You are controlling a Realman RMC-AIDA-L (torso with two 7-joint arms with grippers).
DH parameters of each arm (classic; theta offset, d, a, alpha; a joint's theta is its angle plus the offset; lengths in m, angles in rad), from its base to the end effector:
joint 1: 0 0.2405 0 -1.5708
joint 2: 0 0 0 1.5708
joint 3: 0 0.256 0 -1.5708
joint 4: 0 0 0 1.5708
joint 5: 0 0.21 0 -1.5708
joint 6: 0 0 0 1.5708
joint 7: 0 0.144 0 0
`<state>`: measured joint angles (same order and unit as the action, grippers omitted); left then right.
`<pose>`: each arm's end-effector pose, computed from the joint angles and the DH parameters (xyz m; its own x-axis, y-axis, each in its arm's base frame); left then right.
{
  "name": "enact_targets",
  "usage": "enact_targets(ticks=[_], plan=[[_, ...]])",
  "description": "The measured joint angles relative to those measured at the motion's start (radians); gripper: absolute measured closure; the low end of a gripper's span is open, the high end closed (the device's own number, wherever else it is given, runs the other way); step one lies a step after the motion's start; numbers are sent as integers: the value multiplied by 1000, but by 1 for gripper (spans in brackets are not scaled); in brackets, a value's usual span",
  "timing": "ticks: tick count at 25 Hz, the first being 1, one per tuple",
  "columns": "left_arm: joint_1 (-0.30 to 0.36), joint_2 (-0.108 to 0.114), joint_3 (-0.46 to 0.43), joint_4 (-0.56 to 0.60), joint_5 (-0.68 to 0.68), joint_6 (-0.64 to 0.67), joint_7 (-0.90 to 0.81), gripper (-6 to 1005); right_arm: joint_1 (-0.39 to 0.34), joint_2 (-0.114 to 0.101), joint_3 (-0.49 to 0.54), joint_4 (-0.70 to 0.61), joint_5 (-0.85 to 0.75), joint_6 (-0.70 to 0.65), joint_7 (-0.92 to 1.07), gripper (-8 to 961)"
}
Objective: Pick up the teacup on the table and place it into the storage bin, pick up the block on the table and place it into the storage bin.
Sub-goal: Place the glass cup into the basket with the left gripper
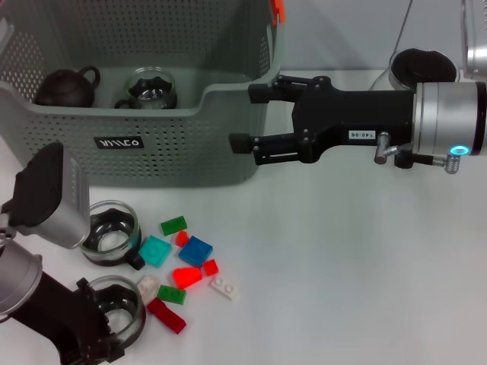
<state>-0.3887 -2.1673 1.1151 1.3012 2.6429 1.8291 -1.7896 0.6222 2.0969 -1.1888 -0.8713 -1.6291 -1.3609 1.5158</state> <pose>-0.2644 0.2703 0.0040 0.8607 0.3722 -0.3473 0.3840 -0.9226 -0.0369 0.1398 0.3684 -0.0241 0.8347 -0.1186 -0.5378 -0.2204 -0.9668 -0.1289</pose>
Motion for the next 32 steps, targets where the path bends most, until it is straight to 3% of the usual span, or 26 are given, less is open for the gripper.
enact_targets(ticks=[27, 32], plan=[[-18, 4, -63, 99, 28, 42, -10, 941, -4, 0, 20, 22, 0, 3, -24, 37], [-60, 10, -201, 125, -45, 186, -4, 941, -6, -2, 44, 24, 0, -9, -25, 37]])
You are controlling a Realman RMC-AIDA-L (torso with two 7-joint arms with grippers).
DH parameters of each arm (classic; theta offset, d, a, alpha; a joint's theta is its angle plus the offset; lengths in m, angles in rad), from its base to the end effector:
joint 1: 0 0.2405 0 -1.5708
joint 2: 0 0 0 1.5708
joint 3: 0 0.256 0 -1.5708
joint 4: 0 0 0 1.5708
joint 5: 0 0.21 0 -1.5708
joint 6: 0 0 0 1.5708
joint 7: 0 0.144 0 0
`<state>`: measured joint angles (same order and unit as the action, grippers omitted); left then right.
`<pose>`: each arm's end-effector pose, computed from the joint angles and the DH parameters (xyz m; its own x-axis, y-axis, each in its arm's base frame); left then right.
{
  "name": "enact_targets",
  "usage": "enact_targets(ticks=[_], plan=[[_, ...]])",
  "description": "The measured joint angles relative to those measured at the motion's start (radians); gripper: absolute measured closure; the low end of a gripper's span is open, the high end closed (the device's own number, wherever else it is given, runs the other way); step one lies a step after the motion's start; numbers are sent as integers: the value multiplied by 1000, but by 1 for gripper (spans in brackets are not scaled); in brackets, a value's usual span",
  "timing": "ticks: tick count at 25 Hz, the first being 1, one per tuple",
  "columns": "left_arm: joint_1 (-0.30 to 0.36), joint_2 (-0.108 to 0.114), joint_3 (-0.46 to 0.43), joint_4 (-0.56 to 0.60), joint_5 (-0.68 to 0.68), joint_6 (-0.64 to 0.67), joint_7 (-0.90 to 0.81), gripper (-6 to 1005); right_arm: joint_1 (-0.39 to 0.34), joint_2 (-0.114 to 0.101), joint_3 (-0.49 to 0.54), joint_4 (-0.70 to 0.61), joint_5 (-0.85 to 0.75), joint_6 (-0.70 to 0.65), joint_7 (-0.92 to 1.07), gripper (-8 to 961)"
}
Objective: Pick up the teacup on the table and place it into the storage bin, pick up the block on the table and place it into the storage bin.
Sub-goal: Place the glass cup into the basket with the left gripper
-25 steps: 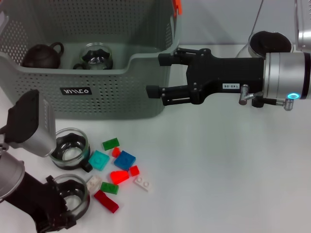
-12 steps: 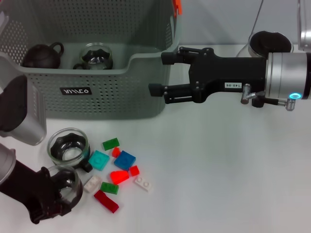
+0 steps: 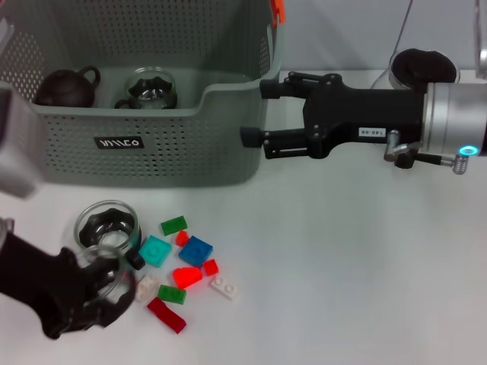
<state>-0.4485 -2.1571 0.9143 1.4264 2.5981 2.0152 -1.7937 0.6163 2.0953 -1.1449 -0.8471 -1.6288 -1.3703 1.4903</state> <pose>-0.2413 0.2764 0.0481 0.8858 0.3996 -0.2361 0.3969 -0.9158 -0.0610 0.1487 0.3702 -0.0189 0.8224 -0.1236 -0.5553 -0.2431 -0.9589 -0.1466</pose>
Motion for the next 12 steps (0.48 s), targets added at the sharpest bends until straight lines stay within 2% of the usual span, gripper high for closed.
enact_targets(ticks=[1, 5, 6, 7, 10, 12], plan=[[-16, 9, -49, -5, -55, 40, -8, 940, 0, 0, 6, 0, 0, -2, 0, 37], [-35, 33, -68, -35, -174, 50, -47, 940, -4, -4, 40, 1, -3, -11, 0, 37], [-61, 42, -91, -58, -243, 48, -61, 940, -6, -5, 49, 1, -3, -14, 0, 37], [-61, 42, -91, -58, -243, 48, -61, 940, -9, -7, 62, 2, -4, -17, 0, 37], [-119, 46, -170, -66, -293, 32, -63, 940, -19, -15, 108, 2, -5, -35, 2, 37], [-181, 57, -248, -70, -317, 17, -63, 940, -28, -23, 142, 3, -5, -54, 8, 36]])
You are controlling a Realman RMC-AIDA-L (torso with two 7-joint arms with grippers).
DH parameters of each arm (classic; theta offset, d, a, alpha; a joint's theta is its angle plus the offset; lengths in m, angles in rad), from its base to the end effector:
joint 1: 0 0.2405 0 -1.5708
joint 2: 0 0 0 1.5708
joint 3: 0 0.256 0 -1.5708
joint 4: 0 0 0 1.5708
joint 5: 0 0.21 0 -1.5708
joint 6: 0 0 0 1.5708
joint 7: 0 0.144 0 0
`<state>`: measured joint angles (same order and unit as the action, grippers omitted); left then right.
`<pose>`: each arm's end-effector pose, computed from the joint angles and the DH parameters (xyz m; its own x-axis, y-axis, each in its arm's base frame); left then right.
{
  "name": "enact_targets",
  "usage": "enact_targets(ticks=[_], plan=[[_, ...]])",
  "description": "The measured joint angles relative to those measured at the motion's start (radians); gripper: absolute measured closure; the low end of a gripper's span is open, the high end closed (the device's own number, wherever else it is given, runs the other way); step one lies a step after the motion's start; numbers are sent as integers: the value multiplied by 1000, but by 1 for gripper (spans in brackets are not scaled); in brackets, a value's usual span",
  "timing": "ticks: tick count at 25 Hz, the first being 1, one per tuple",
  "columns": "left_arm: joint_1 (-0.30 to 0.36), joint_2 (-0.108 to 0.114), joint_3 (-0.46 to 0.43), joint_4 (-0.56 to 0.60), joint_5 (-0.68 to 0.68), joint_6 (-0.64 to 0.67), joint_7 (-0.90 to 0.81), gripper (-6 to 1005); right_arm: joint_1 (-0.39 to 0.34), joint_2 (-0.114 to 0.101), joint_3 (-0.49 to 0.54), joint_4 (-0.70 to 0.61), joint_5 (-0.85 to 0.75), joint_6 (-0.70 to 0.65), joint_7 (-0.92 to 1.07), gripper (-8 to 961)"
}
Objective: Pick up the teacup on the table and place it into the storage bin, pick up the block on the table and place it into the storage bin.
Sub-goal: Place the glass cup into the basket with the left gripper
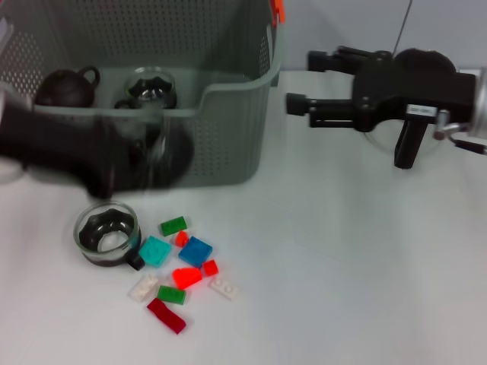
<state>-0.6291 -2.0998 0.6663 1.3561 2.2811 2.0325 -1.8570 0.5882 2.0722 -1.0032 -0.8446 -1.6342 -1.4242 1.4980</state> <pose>-0.1825 0.3231 0.0866 0.9343 0.3148 0.1673 0.3322 -0.9390 -0.0883 0.1711 0.3750 0.0140 0.7777 -0.1439 -0.6119 -0.3225 -0.9269 -0.1920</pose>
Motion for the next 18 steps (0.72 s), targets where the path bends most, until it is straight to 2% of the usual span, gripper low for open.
enact_targets(ticks=[1, 2, 4, 5, 8, 12, 15, 18], plan=[[0, 0, 0, 0, 0, 0, 0, 940, -3, -3, 12, 1, 0, -8, 2, 36], [-68, 30, -67, -20, -24, -27, -14, 940, -7, -7, 26, 1, 1, -18, 5, 36], [-103, 51, -87, -37, -34, -56, -29, 939, -16, -13, 55, 2, 1, -33, 13, 36], [-128, 71, -91, -59, -37, -99, -42, 939, -19, -15, 65, 2, 1, -40, 18, 36], [-172, 111, -80, -143, -32, -248, -66, 939, -29, -21, 92, 3, 0, -55, 32, 36], [-213, 156, -24, -332, -28, -499, -73, 939, -34, -25, 105, 3, -2, -58, 50, 36], [-233, 171, 41, -445, -24, -661, -67, 939, -34, -26, 105, 3, -10, -59, 62, 36], [-236, 175, 125, -502, -20, -811, -72, 938, -31, -28, 107, 2, -23, -58, 72, 36]])
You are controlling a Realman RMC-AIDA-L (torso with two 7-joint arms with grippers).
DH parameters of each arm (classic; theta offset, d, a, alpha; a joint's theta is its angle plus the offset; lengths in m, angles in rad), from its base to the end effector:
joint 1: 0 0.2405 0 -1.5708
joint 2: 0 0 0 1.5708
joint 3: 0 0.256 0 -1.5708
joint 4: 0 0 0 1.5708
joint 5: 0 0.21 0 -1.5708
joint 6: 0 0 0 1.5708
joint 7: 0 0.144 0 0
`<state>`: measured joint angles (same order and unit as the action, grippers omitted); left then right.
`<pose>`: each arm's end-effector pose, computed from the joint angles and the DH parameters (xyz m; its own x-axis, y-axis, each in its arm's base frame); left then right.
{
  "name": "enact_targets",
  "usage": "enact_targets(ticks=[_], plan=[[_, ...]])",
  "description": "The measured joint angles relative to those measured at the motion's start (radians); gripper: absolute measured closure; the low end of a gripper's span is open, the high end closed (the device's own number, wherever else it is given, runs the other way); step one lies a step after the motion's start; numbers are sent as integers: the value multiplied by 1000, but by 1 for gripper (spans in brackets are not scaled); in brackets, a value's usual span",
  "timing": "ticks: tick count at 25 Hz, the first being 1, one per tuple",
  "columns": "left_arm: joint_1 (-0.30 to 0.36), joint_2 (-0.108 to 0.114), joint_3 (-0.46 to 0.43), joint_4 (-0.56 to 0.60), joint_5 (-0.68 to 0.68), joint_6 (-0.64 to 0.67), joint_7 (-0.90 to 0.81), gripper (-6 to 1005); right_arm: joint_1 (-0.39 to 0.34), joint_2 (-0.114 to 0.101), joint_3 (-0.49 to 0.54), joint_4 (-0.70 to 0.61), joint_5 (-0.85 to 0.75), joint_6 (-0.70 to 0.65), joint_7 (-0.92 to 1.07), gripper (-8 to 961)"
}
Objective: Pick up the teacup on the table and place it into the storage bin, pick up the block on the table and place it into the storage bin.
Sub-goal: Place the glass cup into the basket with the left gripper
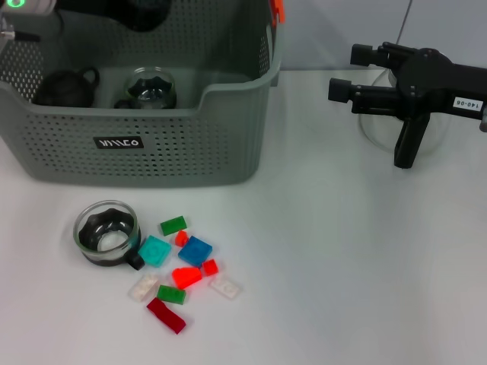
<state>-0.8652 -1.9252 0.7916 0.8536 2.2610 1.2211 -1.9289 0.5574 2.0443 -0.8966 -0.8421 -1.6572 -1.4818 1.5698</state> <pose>-0.1731 0.4686 0.0919 0.8810 0.3599 0.3072 0.4714 -0.7234 -0.5045 0.1949 0.3720 0.0403 0.7302 -0.2184 -0.6473 -0.4235 -0.8882 -0.1780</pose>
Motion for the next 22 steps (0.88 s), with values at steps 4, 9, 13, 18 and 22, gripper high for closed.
enact_targets(ticks=[4, 9, 13, 18, 22], plan=[[-16, -8, 28, -46, 40, -112, -5, 938, 8, -1, 1, 0, -16, 5, 3, 36], [-37, -23, 33, -101, 88, -198, -6, 938, 18, 0, -3, 7, -18, 8, 3, 36], [-42, -52, 49, -123, 138, -262, -7, 937, 21, 0, -4, 19, -18, 10, 4, 36], [-48, -76, 92, -169, 174, -359, -6, 937, 26, 1, -5, 25, -18, 13, 4, 37], [-53, -79, 100, -195, 175, -378, 0, 937, 32, 1, -7, 28, -22, 16, 4, 37]])
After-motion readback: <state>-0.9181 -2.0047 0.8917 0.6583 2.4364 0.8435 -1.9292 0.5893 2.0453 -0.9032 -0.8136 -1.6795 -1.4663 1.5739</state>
